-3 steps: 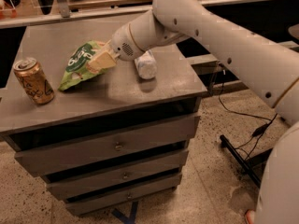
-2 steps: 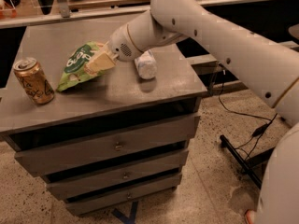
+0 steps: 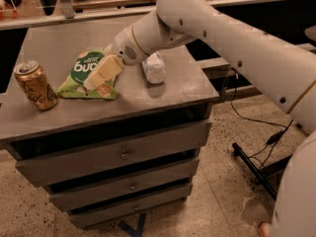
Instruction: Move green rice chip bag near orange can
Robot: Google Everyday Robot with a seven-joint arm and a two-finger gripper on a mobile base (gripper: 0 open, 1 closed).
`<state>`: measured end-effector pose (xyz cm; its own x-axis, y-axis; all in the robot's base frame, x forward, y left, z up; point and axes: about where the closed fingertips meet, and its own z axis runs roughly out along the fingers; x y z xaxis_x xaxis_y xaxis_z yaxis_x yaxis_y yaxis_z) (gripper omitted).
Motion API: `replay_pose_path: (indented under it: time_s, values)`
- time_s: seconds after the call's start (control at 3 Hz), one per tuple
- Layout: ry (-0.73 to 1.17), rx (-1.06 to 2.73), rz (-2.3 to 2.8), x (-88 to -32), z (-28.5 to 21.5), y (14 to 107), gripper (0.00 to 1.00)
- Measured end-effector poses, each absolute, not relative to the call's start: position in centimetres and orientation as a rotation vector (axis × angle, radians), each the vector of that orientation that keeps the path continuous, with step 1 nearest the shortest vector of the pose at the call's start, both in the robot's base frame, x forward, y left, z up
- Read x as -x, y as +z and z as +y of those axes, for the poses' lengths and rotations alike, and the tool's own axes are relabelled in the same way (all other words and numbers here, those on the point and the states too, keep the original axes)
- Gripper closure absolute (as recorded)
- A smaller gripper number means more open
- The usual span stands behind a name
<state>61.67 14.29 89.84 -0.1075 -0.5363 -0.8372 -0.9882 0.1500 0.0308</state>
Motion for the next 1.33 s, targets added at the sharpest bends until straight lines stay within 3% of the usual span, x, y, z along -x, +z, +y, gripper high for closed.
replay_pose_path:
  time_s: [0.67,1.0,1.33]
  values:
    - [0.607,1.321,1.829,-64.0,10.9,90.8,0.0]
    - [0.356,1.152,1.859,-67.3,6.1,92.9,0.0]
    - [0.362,1.158,1.859,-67.1,6.3,92.9,0.0]
